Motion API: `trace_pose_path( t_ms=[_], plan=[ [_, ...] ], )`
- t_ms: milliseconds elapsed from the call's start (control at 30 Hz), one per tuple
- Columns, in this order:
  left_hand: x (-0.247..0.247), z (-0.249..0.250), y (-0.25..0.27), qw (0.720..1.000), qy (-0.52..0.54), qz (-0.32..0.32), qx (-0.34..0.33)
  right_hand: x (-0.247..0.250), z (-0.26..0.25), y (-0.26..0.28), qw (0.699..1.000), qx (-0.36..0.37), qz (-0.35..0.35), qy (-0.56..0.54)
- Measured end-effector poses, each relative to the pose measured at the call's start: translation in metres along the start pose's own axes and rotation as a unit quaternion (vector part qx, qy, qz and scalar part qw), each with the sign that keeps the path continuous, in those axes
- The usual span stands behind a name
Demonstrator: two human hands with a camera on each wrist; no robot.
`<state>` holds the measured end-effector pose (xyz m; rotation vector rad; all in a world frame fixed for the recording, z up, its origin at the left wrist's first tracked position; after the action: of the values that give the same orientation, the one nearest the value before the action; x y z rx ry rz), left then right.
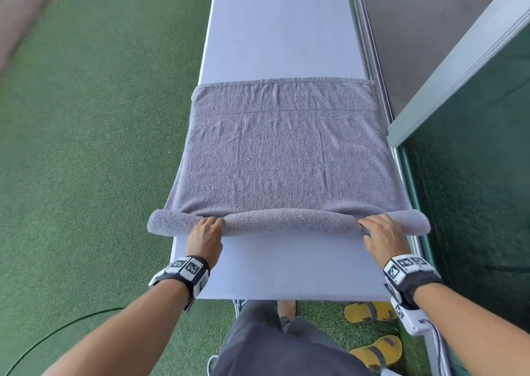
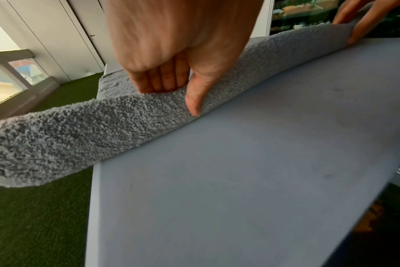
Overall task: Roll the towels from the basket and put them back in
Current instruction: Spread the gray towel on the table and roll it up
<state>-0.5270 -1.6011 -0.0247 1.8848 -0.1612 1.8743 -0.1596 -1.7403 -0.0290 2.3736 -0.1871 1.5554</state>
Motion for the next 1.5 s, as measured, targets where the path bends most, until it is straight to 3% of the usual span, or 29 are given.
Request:
trace_pose_path(
  t_ms=[200,333,667,833,1033,1300,1500],
  plan=[
    [-0.016,0.002,0.053,0.998,0.046,0.028,-0.013,-0.005,-0.006,0.053,0.999,0.023,0.031,-0.023],
    [-0.022,0.000,0.076,0.997,0.071,0.023,-0.018,-0.013,-0.005,0.077,0.999,0.033,0.015,-0.026],
    [-0.014,-0.008,0.017,0.997,0.064,-0.051,-0.004,-0.008,0.001,0.018,0.994,-0.040,-0.099,-0.018],
    [0.004,-0.012,0.000,1.000,0.007,0.003,-0.004,0.004,-0.005,0.001,0.996,-0.062,-0.058,0.012],
    [0.008,-0.001,0.010,0.998,0.030,0.052,-0.020,0.000,-0.018,0.022,1.000,-0.007,-0.004,0.026],
    [-0.014,0.010,0.052,0.998,-0.015,0.053,-0.027,-0.006,-0.012,0.045,0.997,0.058,-0.012,0.045],
    [-0.009,0.013,0.044,0.996,-0.052,0.061,-0.030,-0.007,-0.012,0.032,0.998,0.037,0.006,0.046]
  ],
)
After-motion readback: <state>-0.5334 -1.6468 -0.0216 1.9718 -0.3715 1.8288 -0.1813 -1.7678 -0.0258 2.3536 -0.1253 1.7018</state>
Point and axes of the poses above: each hand's wrist, its own y-axis away from the middle knuckle, its own x-axis out of the back of the hand, z = x × y, the point moved 8 cm from there along -y, towards the middle knuckle, and after that the axes turned 11 degrees about -y, right-handed, at the moved point
